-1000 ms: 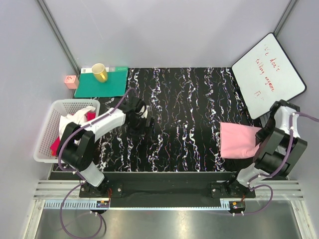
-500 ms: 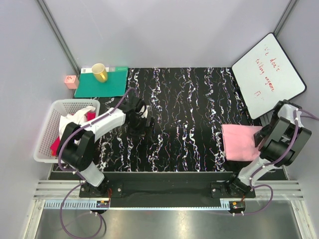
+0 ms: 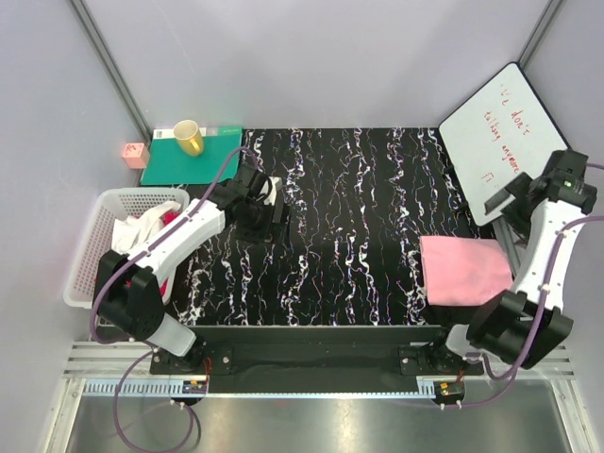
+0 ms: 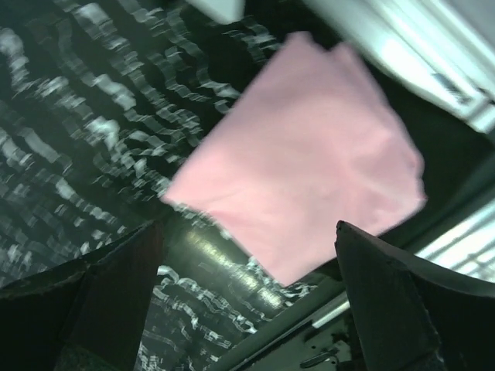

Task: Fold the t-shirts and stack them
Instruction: Put the neatly folded tshirt into the corner of the board with the right arm

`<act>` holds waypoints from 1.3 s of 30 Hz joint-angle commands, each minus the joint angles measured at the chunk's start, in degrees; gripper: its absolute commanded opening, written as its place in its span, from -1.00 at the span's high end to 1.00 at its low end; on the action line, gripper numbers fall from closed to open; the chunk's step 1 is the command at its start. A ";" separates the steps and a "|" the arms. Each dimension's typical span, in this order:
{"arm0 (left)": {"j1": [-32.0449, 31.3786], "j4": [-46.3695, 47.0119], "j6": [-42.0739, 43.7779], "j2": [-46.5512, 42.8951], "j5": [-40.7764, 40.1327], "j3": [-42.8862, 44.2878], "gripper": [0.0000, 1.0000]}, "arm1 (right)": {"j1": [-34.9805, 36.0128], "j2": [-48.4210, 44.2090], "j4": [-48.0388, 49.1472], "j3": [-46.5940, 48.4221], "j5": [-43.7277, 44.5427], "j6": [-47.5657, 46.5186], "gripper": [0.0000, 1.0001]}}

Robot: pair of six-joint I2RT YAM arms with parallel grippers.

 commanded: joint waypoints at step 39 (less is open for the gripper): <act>13.50 -3.74 3.19 -3.01 -6.49 -0.23 -0.98 | 53.24 30.96 12.37 13.42 23.69 -1.24 -1.00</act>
